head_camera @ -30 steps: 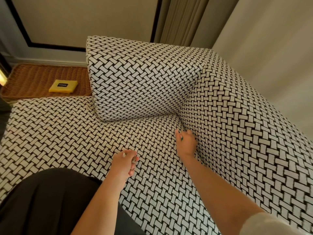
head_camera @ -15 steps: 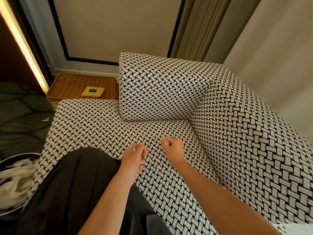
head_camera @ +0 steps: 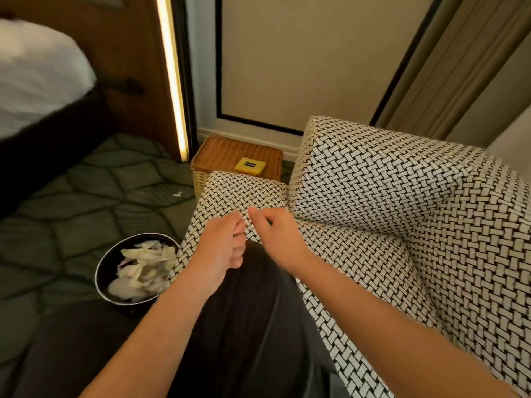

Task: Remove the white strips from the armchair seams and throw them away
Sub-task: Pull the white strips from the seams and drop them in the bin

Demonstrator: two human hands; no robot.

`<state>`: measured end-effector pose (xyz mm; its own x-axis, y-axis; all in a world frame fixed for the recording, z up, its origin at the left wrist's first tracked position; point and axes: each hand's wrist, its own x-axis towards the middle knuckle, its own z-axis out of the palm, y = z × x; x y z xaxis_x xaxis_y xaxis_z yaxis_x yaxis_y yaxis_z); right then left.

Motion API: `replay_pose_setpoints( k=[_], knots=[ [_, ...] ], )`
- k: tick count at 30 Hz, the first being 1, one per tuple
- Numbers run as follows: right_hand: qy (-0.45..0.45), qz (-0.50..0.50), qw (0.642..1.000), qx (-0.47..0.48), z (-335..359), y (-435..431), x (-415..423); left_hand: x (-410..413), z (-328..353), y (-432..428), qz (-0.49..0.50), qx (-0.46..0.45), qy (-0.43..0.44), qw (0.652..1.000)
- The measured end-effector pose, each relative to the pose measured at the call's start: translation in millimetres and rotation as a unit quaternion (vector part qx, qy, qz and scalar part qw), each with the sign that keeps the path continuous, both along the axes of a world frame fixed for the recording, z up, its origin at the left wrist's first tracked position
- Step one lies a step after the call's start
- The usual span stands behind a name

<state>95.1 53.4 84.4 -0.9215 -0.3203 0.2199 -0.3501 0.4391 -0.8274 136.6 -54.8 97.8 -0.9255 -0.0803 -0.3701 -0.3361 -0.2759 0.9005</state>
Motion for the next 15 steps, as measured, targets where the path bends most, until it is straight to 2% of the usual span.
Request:
replay_pose_setpoints(
  k=[4, 6, 15],
  knots=[
    [0.009, 0.071, 0.997, 0.023, -4.3, -69.9, -3.8, 2.2, -6.3, -66.1, 0.083, 0.018, -0.048, 0.995],
    [-0.01, 0.094, 0.995, 0.04, -13.7, -104.1, -7.7, 3.7, -20.2, -99.8, 0.126, -0.003, -0.075, 0.989],
    [-0.22, 0.033, 0.966, 0.131, -102.5, -215.1, -52.3, -4.7, -107.6, -222.4, 0.217, -0.072, -0.164, 0.959]
  ],
)
